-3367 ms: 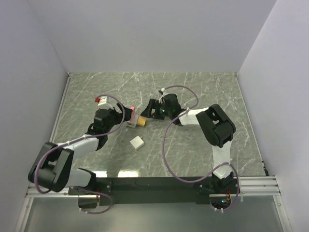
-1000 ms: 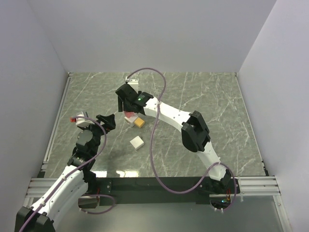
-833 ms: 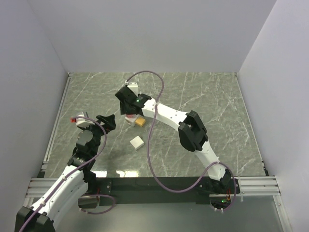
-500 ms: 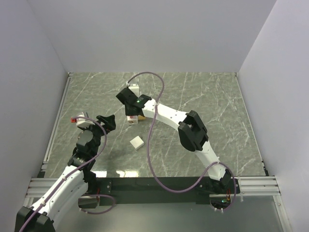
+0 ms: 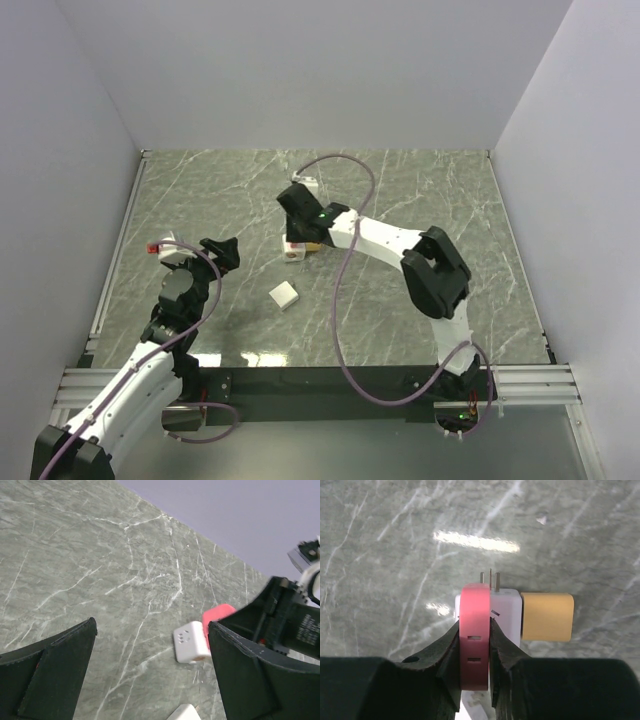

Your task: Insert the plug

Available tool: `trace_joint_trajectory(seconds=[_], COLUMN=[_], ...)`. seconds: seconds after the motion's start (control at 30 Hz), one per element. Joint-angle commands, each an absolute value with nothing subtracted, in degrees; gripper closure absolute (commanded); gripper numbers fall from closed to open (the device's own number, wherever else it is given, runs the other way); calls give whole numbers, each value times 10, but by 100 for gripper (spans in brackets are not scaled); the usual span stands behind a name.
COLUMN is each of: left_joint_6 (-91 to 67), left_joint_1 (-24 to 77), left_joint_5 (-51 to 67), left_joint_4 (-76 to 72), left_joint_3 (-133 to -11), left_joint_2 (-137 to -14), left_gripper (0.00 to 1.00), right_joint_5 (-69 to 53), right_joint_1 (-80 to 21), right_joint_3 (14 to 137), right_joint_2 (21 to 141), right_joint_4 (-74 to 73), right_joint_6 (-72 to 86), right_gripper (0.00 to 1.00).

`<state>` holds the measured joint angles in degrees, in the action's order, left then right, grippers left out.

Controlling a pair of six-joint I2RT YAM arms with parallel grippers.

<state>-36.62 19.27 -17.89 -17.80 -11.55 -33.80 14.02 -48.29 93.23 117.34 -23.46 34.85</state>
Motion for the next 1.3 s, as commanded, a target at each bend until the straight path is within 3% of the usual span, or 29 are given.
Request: trace_joint_trajectory(seconds=[0.0,0.37,0.77,1.07,1.27], left_joint_6=[-359,-328,-311,-294,-273], left_joint_1=[190,190,190,192,204], left_joint_5=[-183,-114,-44,48,124], left_joint_4=[-211,-279,-326,-394,-468], left_joint_3=[-115,-98,-96,-80,-60], left_joint_2=[-345,-350,-380,-388,-385], left_gripper=[1,1,1,1,2], right_joint_5=[78,-177,-335,-503,-570], right_joint_1=[-468,-397,-374,-335,-307], right_joint_3=[871,695,716,696,687], right_joint_2=[1109,1004,998,998,1004], right_joint_4=[-154,75,42,147,269], right_joint_6=[323,272,131,205,361], right_gripper=[100,100,100,100,100])
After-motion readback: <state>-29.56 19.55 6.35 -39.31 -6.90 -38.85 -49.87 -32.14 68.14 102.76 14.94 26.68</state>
